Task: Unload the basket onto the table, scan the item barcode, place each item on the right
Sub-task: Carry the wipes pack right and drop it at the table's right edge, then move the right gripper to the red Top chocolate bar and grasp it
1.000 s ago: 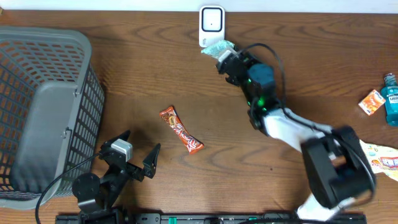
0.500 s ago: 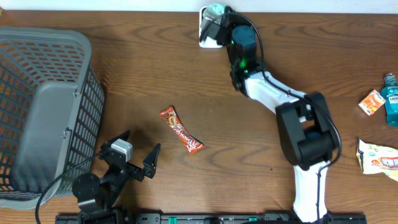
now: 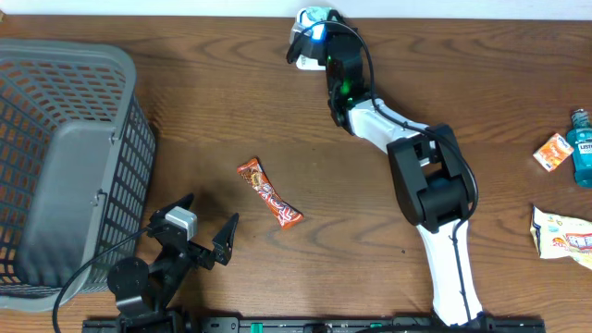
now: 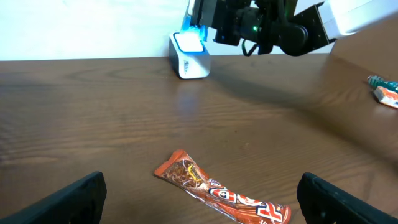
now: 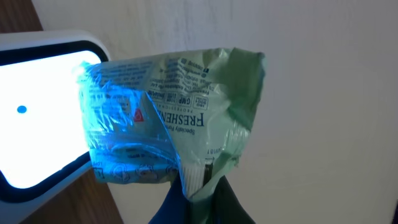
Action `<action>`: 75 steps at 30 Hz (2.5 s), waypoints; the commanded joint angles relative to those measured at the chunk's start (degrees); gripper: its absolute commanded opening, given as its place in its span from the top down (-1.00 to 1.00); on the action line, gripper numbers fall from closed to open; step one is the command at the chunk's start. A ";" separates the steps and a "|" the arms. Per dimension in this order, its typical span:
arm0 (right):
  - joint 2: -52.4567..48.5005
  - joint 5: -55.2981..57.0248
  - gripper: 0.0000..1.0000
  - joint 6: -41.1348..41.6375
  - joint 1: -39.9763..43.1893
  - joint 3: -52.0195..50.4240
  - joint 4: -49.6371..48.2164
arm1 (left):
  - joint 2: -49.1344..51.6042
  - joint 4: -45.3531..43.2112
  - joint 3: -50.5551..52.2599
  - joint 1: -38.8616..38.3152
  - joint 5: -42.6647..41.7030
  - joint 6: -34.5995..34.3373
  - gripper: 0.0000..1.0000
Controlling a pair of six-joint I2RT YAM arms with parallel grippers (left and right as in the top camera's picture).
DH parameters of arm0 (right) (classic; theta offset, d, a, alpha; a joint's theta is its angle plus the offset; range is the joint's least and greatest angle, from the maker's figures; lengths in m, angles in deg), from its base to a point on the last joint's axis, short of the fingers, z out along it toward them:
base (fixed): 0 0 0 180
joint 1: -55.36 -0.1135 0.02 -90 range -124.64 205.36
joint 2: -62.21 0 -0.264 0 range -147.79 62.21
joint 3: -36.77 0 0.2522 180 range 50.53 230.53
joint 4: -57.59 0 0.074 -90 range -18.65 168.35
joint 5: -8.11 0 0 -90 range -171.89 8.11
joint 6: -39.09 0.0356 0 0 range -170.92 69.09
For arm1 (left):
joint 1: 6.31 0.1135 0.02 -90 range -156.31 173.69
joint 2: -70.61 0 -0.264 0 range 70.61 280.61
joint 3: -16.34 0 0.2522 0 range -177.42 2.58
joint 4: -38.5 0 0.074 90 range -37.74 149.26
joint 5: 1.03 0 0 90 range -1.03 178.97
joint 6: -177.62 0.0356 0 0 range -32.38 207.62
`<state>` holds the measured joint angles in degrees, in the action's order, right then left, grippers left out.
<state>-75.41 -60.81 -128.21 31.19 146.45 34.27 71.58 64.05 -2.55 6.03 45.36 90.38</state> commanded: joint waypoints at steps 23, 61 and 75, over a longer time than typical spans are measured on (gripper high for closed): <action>18.88 13.25 0.98 11.34 1.60 1.14 33.24 | -0.26 1.25 0.96 0.09 -0.76 -0.31 -0.95; 22.62 -6.45 0.98 65.72 54.49 -15.15 45.92 | -0.26 1.25 0.96 0.09 -0.76 -0.28 -0.95; 25.31 -16.81 -0.99 73.85 56.83 -15.15 45.48 | -0.26 1.25 0.96 0.09 -0.76 -0.31 -0.96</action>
<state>-52.85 -70.21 -57.16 88.65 130.97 79.88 71.60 64.03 -2.55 6.03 45.36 90.38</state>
